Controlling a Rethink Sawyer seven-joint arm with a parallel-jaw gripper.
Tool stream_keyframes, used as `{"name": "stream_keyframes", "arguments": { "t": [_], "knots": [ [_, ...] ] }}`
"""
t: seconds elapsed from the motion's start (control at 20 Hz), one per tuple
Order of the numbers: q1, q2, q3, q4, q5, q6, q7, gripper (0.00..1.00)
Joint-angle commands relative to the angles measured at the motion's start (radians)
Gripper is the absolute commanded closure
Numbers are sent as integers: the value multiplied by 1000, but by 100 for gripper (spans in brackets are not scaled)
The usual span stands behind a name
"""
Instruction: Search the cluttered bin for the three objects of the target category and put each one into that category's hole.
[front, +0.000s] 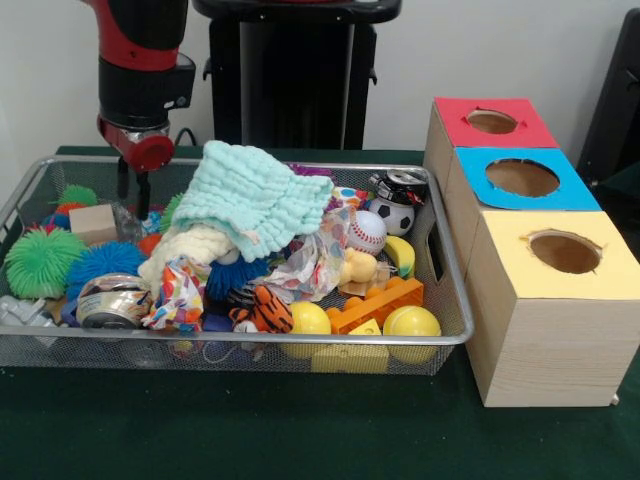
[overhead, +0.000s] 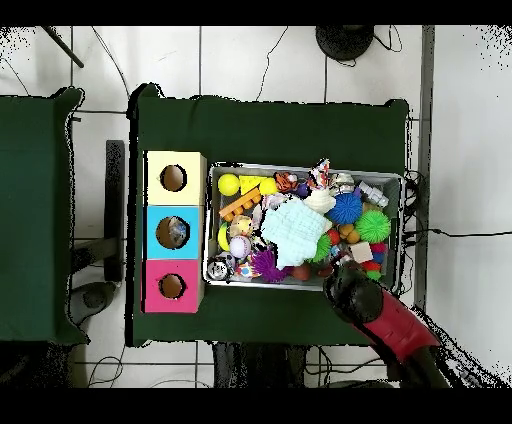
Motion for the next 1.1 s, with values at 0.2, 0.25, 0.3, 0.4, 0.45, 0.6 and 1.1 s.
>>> {"name": "stream_keyframes", "arguments": {
  "t": [0.2, 0.25, 0.3, 0.4, 0.45, 0.6, 1.1],
  "knots": [
    [-82, 99, 243, 35, 60, -134, 284, 0],
    [-82, 98, 249, 33, 62, -135, 281, 0],
    [-82, 97, 253, 32, 68, -133, 279, 0],
    [-77, 98, 255, 27, 80, -125, 274, 0],
    [-72, 99, 253, 23, 87, -112, 267, 0],
    [-48, 103, 234, 1, 107, -59, 237, 0],
    [39, 114, 114, -69, 177, 175, 138, 0]
  ]
}}
